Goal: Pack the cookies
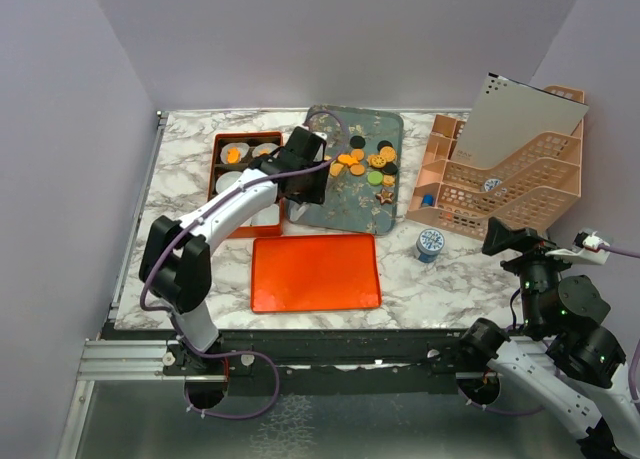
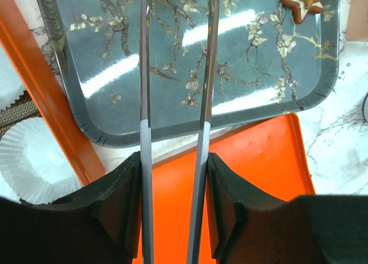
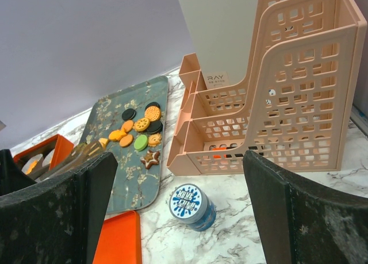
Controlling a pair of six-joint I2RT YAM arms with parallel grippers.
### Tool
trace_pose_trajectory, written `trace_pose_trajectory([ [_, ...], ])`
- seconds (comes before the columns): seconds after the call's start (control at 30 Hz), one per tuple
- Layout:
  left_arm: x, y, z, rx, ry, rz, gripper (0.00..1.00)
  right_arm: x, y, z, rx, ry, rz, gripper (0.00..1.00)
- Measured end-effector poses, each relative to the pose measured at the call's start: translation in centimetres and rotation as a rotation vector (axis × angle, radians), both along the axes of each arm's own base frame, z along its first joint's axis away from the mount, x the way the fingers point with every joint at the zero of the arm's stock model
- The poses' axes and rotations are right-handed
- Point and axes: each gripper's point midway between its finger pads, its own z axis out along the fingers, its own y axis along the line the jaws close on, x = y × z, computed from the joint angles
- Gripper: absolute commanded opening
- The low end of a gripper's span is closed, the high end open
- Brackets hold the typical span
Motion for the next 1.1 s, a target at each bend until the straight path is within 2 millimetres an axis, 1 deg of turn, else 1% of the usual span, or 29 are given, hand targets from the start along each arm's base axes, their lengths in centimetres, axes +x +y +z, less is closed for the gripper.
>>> trace_pose_trajectory([
  [0.1, -0.5, 0.3, 1.1, -0.016, -0.017, 0.005, 0.00, 0.0, 0.0, 0.0, 0.000, 0.000, 0.000, 1.00],
  [0.23, -1.6, 1.2, 1.6, -0.020, -0.020, 0.020, 0.00, 0.0, 0.0, 0.0, 0.000, 0.000, 0.000, 1.00],
  [0.37, -2.6, 2.8, 2.2, -0.018, -0.027, 0.051, 0.00, 0.0, 0.0, 0.0, 0.000, 0.000, 0.000, 1.00],
  [0.5, -3.2, 5.3, 3.4, -0.029, -0.046, 0.102, 0.00, 0.0, 0.0, 0.0, 0.000, 0.000, 0.000, 1.00],
  [0.63, -3.3, 9.2, 4.4, -0.036, -0.065, 0.192, 0.00, 0.0, 0.0, 0.0, 0.000, 0.000, 0.000, 1.00],
  [0.73, -3.3, 11.7, 4.8, -0.035, -0.076, 0.254, 0.00, 0.0, 0.0, 0.0, 0.000, 0.000, 0.000, 1.00],
  [0.8, -3.2, 13.2, 5.0, -0.029, -0.082, 0.286, 0.00, 0.0, 0.0, 0.0, 0.000, 0.000, 0.000, 1.00],
  [0.9, -3.2, 14.5, 4.7, -0.018, -0.077, 0.314, 0.00, 0.0, 0.0, 0.0, 0.000, 0.000, 0.000, 1.00],
  [0.97, -3.2, 15.0, 4.3, -0.009, -0.069, 0.326, 0.00, 0.0, 0.0, 0.0, 0.000, 0.000, 0.000, 1.00],
  [1.1, -3.3, 15.5, 3.7, 0.001, -0.050, 0.339, 0.00, 0.0, 0.0, 0.0, 0.000, 0.000, 0.000, 1.00],
])
